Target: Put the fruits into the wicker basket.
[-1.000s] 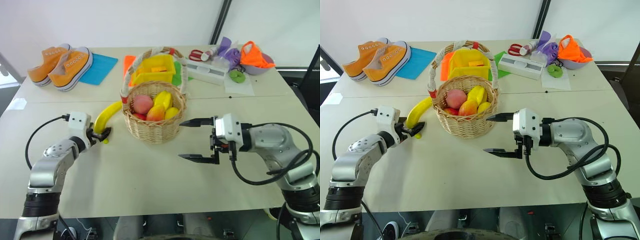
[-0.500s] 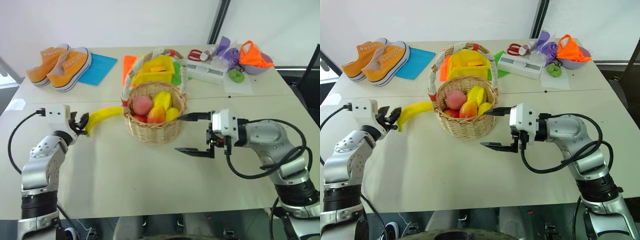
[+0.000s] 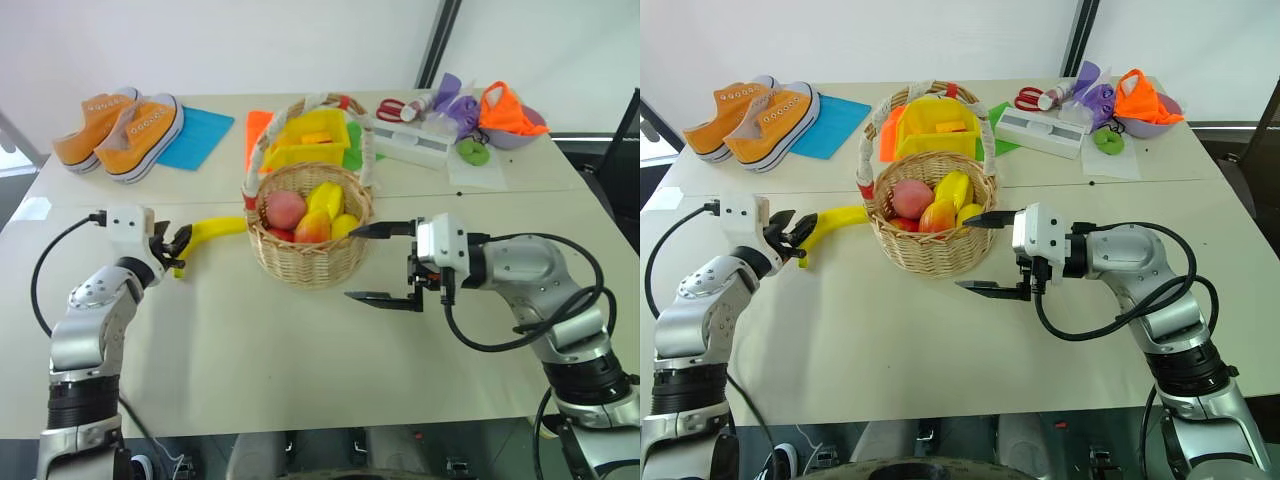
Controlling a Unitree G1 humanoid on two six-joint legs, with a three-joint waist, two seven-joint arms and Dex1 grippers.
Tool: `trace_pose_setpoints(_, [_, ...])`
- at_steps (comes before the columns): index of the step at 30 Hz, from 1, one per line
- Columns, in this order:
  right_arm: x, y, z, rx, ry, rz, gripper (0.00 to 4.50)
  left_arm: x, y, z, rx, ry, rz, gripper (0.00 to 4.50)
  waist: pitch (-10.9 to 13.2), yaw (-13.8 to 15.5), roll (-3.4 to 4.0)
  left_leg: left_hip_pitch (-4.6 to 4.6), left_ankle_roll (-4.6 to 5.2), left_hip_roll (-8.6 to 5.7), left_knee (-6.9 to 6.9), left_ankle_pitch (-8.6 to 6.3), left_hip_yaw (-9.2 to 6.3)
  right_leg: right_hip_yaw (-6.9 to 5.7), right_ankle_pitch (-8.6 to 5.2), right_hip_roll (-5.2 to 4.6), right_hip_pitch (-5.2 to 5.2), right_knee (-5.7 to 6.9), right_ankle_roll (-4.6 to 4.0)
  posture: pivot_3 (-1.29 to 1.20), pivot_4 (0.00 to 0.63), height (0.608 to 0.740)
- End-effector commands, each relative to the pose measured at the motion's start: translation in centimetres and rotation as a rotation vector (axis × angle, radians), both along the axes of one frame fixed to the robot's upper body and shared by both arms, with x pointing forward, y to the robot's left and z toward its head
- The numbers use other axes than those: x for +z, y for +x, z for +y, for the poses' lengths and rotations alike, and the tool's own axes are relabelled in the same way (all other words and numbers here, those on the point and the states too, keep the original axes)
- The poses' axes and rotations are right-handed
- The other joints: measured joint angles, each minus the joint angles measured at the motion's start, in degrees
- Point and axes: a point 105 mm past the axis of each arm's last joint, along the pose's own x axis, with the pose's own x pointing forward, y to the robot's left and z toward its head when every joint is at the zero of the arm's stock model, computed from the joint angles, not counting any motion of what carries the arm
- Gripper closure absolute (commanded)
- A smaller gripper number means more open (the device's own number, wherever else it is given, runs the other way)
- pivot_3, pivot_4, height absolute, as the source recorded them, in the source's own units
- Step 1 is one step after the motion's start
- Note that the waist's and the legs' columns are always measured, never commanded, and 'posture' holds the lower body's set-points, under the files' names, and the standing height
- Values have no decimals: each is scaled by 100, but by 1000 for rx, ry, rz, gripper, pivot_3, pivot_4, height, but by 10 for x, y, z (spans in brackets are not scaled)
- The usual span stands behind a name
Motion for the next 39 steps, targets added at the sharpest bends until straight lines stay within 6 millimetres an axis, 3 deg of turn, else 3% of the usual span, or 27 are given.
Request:
trace_pose_setpoints(1, [11,-3,4,16,24,-51,0,6,0,2,-39,74,-16,1513,0,0,0,0,0,0,0,0,0,0,0,0,0,0,0,0,150,740])
trace_pose_setpoints(4, [11,-4,5,18,28,-49,0,8,1,0,-83,140,-31,30,0,6,0,0,0,0,-1,0,0,0,0,0,0,0,0,0,150,740])
trace_pose_setpoints(6, [11,-4,6,17,30,-46,0,10,-1,-5,-134,72,-30,30,0,10,0,-1,0,0,-1,0,0,0,0,0,0,-1,0,0,150,740])
trace_pose_setpoints(11, [12,-4,6,15,35,-46,0,-1,-6,-13,-290,97,48,30,0,-1,1,-1,0,0,-1,0,0,0,0,-1,-1,-1,-1,0,150,740])
trace_pose_setpoints(14, [13,-2,8,18,39,-50,0,-13,1,-9,-301,104,94,30,0,-1,2,0,0,0,-1,0,0,0,-1,-2,-1,-1,-2,0,150,740])
trace_pose_setpoints(17, [13,-2,9,15,38,-53,0,-9,10,-3,-288,122,84,30,0,2,1,-1,0,0,-1,0,0,0,0,-1,-2,-1,-1,0,150,740])
trace_pose_setpoints(23, [13,-2,7,4,35,-59,0,-24,10,-5,-338,162,142,30,0,1,1,-3,0,0,-2,0,1,-1,0,-1,-3,-1,0,0,150,740])
trace_pose_setpoints(26, [13,-2,6,-3,36,-64,0,-29,9,-9,-342,121,157,915,0,1,1,-3,0,0,-2,0,1,-1,0,-1,-3,-1,0,0,150,740])
trace_pose_setpoints(31, [13,-1,6,-6,34,-66,0,-25,6,-2,-288,142,127,3249,0,-3,1,-2,0,0,-1,0,1,0,0,-1,-3,0,0,0,150,740])
trace_pose_setpoints(35, [12,0,5,-9,32,-72,0,-19,-7,1,-273,113,100,3378,0,-39,1,-2,0,1,-2,0,1,0,0,-1,-4,0,0,0,150,740])
trace_pose_setpoints(39, [12,2,6,0,34,-70,0,-8,-24,27,-176,133,53,3378,0,-58,1,-2,0,2,-4,0,0,1,0,-2,-5,0,-1,0,150,740])
